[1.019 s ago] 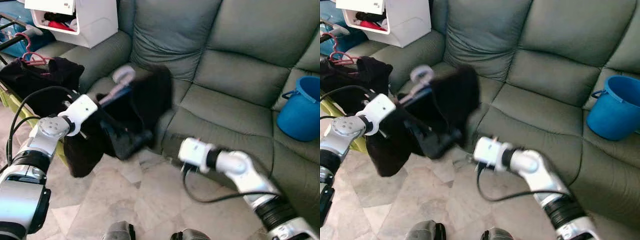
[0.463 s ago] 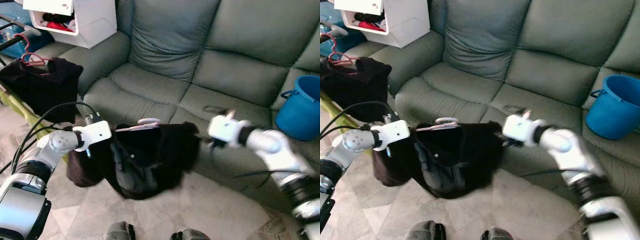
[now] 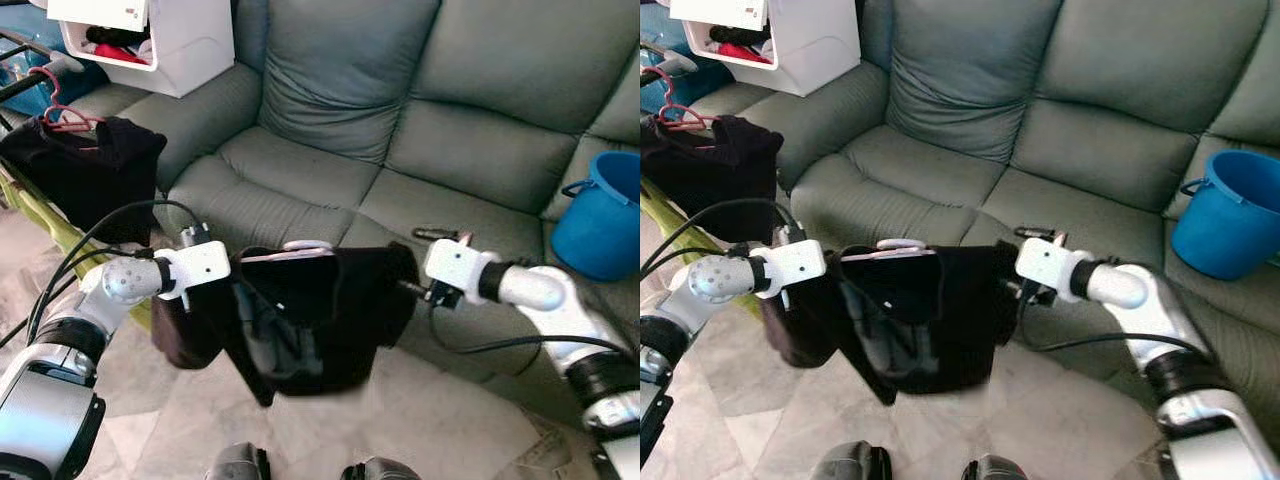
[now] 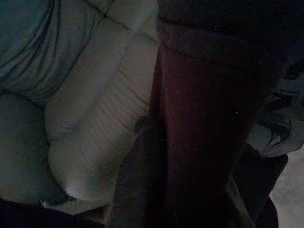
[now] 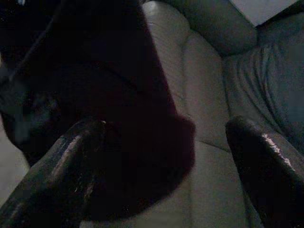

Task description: Hang hanger

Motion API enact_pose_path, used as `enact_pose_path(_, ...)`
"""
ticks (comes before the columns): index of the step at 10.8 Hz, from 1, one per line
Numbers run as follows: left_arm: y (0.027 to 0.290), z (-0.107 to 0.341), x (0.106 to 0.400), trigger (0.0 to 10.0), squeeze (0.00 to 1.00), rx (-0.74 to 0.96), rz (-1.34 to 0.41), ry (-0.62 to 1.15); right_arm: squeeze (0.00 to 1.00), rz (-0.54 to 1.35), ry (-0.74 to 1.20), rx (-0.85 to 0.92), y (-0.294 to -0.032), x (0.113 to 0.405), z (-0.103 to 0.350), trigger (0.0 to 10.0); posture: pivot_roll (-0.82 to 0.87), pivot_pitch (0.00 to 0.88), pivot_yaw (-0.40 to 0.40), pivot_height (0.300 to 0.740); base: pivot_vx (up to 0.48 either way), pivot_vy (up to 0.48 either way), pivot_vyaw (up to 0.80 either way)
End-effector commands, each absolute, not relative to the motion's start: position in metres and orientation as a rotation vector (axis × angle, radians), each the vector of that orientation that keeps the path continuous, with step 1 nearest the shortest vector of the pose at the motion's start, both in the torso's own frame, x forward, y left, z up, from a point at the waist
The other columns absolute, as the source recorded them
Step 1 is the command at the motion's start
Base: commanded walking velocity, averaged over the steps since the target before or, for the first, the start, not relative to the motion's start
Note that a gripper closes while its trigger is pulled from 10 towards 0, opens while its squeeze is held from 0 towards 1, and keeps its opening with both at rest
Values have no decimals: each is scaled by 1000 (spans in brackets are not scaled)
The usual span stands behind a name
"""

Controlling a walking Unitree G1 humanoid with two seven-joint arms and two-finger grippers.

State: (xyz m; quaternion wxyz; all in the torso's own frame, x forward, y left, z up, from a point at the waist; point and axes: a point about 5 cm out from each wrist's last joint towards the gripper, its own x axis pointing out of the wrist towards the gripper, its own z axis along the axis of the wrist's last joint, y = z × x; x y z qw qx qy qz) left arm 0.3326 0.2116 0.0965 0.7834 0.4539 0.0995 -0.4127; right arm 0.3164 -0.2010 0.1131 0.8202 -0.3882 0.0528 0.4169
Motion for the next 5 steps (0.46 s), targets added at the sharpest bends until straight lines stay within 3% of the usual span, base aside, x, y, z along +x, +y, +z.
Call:
enact_pose_path(1,202,113,340,0,0,975,-894,115,0,904,82,-810,-196,322,119,10000,-88,0,-24,740,0,0,0)
enact_pose_path(2,198,112,340,0,0,976,-910,102,0,924,85,-781,-189,325,118,10000,-88,0,-24,740,0,0,0)
enact_pose_path(3,193,113,339,0,0,970,-928,79,0,952,102,-761,-184,326,114,8471,-84,0,-26,740,0,0,0)
enact_pose_path(4,186,113,338,0,0,960,-957,51,0,997,121,-751,-176,325,108,3451,-81,0,-27,740,0,0,0)
enact_pose_path(5,182,113,337,0,0,958,-972,32,0,1012,129,-721,-172,325,106,0,-77,0,-30,740,0,0,0)
